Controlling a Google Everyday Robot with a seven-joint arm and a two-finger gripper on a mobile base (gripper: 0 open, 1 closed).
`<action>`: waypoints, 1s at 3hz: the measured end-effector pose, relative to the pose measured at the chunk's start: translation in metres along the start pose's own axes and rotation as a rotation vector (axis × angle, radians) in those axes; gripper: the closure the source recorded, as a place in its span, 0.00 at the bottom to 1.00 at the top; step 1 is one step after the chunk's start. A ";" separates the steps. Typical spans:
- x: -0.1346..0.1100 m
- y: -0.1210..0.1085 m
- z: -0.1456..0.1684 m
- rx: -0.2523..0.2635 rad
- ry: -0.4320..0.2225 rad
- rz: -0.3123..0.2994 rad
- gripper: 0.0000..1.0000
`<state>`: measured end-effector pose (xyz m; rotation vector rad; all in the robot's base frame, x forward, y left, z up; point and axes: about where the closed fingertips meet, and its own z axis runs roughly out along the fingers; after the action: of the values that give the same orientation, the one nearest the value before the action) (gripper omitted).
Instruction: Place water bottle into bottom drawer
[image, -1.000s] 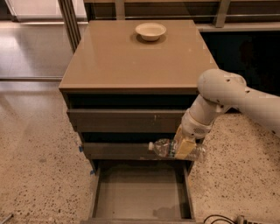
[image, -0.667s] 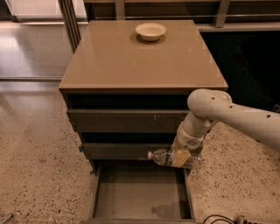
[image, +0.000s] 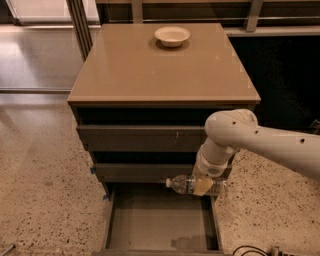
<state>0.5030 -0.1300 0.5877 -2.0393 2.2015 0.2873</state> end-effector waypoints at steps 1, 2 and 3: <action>0.000 0.017 0.048 0.065 0.055 -0.003 1.00; 0.013 0.011 0.107 0.092 -0.019 0.128 1.00; 0.014 -0.008 0.151 0.072 -0.164 0.298 1.00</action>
Offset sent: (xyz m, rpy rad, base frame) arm 0.0257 0.0345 -0.1810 0.2226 -0.0387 -0.4260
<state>0.5043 -0.1103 0.4370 -1.5874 2.3683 0.3830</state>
